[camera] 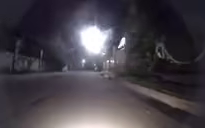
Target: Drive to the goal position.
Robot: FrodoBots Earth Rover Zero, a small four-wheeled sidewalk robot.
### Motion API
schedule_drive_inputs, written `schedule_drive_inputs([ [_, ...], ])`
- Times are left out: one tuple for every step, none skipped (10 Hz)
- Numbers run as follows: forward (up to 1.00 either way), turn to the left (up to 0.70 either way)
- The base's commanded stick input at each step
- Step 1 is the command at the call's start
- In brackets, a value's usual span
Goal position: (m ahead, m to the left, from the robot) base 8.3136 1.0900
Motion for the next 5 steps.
schedule_drive_inputs([
  [0.70, 0.00],
  [0.70, 0.00],
  [0.70, 0.00],
  [0.70, 0.00],
  [0.70, 0.00],
])
